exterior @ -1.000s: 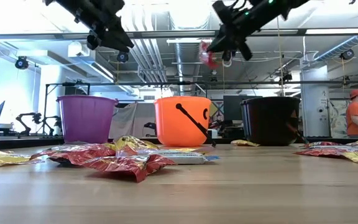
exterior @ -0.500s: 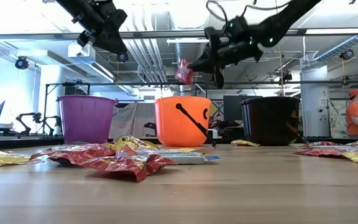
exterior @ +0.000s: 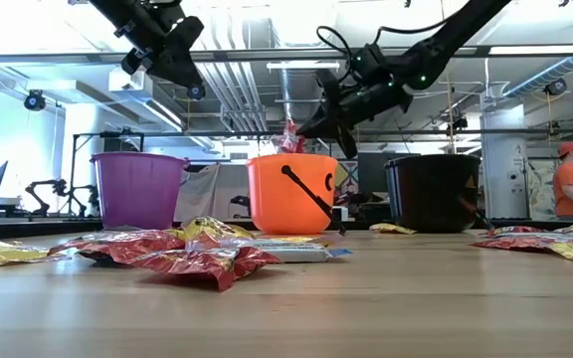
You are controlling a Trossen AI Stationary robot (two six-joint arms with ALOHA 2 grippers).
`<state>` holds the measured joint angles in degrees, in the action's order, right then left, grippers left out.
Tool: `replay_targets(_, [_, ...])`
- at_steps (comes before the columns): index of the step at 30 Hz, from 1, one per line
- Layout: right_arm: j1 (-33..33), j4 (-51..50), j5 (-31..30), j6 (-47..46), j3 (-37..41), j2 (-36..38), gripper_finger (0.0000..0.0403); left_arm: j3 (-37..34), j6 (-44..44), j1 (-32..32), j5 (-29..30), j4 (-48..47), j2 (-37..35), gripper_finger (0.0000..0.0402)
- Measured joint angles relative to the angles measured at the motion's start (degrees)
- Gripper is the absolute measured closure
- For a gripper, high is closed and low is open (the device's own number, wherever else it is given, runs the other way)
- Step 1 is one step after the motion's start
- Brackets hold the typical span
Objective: Sort candy by brand, put in halloween buckets
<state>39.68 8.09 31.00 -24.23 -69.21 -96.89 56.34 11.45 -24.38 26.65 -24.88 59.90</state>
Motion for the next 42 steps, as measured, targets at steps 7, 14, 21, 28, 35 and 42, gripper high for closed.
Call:
replay_targets(7, [-0.2,-1.3,-0.1,-0.1,0.0,0.3,0.0369,0.0,0.2,-0.3,-0.1,0.0,0.0,0.0281])
replay_targets(14, [-0.2,-1.8,-0.6,-0.6,0.1,0.4,0.0322,0.0,0.2,-0.9,-0.2,0.0,0.0,0.0281])
replay_targets(21, [-0.2,-1.9,-0.6,-1.7,0.1,1.9,0.0294,0.0,0.2,-1.0,-0.2,0.0,0.0,0.0281])
replay_targets(28, [-0.4,-10.3,-0.6,-2.9,0.1,9.8,0.0294,0.0,0.2,-2.1,-7.9,1.3,0.0,0.0281])
replay_targets(35, [-1.3,-30.1,-3.2,-3.4,0.1,18.2,0.0302,0.0,-3.2,-3.1,-14.5,5.1,0.0,0.0281])
replay_targets(42, [-6.2,-44.8,-7.3,-8.9,0.1,22.2,0.0291,0.0,-6.5,-3.1,-13.9,5.3,0.0,0.0281])
